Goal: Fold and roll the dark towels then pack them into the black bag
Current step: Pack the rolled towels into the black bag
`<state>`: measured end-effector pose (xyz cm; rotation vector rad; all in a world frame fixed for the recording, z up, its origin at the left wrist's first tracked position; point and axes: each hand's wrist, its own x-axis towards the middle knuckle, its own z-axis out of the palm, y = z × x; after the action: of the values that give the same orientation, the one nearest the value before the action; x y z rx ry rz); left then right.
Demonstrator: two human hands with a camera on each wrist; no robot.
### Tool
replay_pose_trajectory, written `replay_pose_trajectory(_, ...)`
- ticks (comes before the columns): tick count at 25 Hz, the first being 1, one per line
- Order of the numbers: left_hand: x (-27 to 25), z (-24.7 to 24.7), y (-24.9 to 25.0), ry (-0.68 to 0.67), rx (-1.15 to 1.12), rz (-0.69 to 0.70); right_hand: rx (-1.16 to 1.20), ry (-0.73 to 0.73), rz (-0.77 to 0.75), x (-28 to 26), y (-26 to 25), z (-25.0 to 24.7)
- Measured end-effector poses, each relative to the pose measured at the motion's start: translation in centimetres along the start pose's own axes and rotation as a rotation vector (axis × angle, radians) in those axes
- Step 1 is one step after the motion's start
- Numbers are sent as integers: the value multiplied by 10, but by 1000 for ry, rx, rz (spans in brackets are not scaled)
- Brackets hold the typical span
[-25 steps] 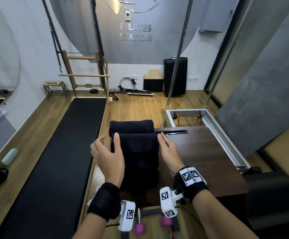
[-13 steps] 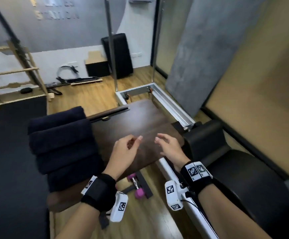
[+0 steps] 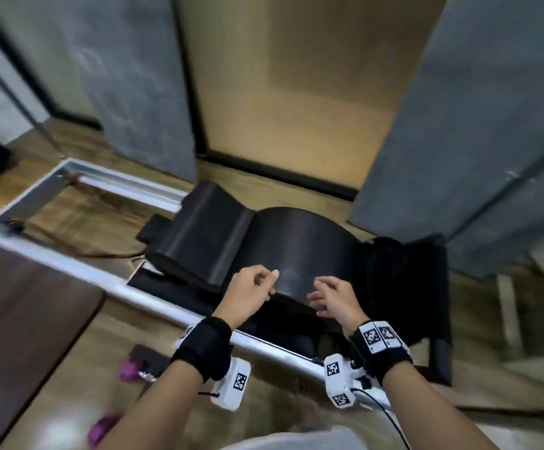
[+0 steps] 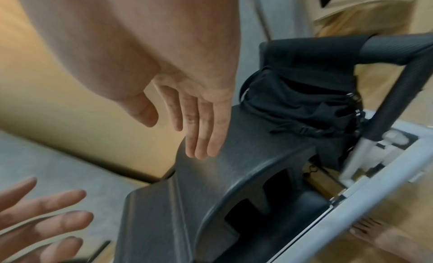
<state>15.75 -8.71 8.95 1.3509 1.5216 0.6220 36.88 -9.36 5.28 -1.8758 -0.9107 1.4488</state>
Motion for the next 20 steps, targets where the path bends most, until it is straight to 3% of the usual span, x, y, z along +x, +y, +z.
replay_pose_trajectory(8,95,180,45,-266,91,-22,165,232,199,56,58,-157)
replay_pose_trajectory(16,147,272,31,-393,114,-66,100,438,356,107,120,-199)
replay_pose_trajectory(20,191,315,19,-510,200,-22,-99,389,445,133,166,-217)
